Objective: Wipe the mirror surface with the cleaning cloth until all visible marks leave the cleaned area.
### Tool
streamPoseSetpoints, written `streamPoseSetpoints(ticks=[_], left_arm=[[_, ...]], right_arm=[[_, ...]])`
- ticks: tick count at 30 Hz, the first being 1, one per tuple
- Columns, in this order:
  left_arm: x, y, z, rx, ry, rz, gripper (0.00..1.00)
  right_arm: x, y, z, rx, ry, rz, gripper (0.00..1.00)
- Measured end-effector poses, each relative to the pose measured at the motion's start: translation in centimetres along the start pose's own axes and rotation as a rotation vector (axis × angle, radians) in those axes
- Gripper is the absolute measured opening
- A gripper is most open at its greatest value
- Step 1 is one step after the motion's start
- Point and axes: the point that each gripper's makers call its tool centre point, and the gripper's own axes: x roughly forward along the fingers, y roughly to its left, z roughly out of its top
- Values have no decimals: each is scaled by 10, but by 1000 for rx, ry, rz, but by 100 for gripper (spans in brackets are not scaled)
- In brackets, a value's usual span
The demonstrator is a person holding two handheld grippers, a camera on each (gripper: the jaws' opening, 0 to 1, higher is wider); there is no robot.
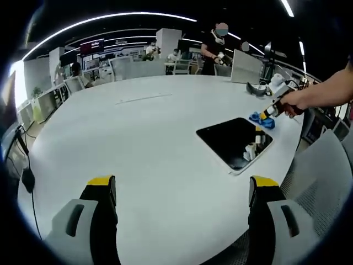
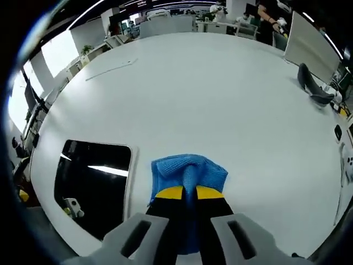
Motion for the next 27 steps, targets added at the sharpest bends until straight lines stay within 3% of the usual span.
streamPoseSetpoints(ticks=[6,14,16,18,21,27], left_arm=[[3,-3,-3,-3,13,-17,99],[4,-11,1,8,12,-55,99],[7,-18,0,-5,16,-83,99],[8,-22,3,51,-9,-108,98],[8,-19,0,-20,5,-99,99],[8,-24,-1,66,12,-101,99]], right_arm=[[-5,-5,5,29,-5,-9,0],[-27,-2,27,91,-47,24,0],[-33,5,31,102,-52,43,0],[-35,11,32,93,-50,57,0],[-37,18,35,91,-47,70,0],[-40,44,42,97,-44,123,0]])
